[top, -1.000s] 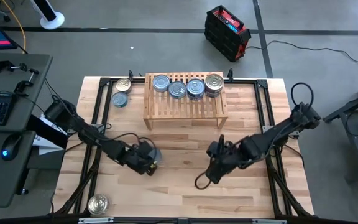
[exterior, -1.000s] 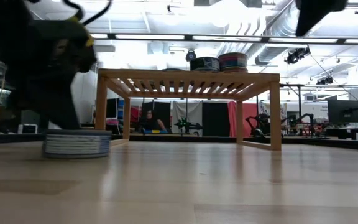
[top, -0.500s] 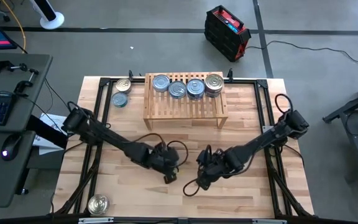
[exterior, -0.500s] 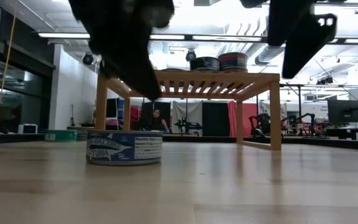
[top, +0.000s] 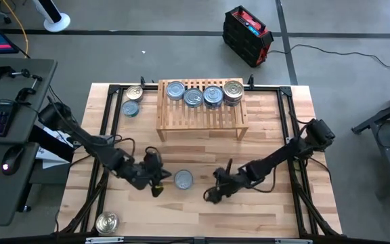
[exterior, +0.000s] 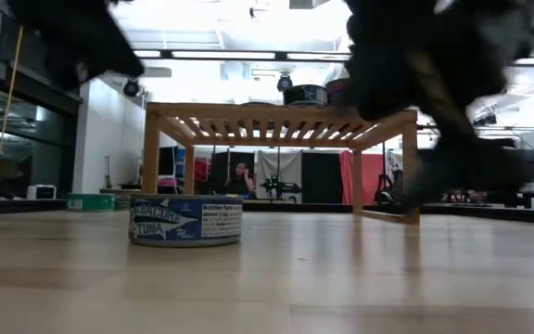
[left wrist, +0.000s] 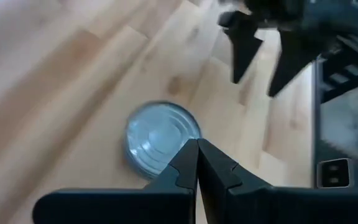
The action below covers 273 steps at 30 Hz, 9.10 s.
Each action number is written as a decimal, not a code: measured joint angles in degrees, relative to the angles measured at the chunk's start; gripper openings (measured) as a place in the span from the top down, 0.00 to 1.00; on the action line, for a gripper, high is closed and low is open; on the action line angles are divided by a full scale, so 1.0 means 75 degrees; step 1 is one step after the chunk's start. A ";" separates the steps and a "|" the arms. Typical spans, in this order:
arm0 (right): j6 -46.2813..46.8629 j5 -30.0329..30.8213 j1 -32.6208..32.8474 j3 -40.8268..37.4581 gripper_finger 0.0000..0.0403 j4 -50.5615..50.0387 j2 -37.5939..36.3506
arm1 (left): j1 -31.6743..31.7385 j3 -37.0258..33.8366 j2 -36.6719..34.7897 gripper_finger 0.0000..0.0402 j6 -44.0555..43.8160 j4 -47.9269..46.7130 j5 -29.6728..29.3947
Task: Stack canned seafood by type on shelf
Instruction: Stack the blue tuna can on the stacked blue tuna cans on the shelf
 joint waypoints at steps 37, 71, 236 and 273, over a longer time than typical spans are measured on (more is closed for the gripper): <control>-0.0550 0.0479 -0.1213 0.1443 1.00 -0.1390 0.1062 | 0.0484 -0.0966 0.1187 1.00 0.4678 0.1939 0.1178; -0.0875 -0.0282 -0.1213 0.1952 1.00 -0.0679 0.1421 | 0.0568 -0.0773 0.2431 1.00 0.4592 0.2327 0.1294; -0.2695 -0.0218 -0.1807 0.3040 1.00 -0.1971 0.2208 | 0.0190 -0.0225 0.2259 1.00 0.3406 0.1119 0.0910; -0.3532 -0.0391 -0.1734 0.4497 1.00 -0.1450 0.2168 | 0.0146 -0.0237 0.2273 1.00 0.3868 0.1935 0.0679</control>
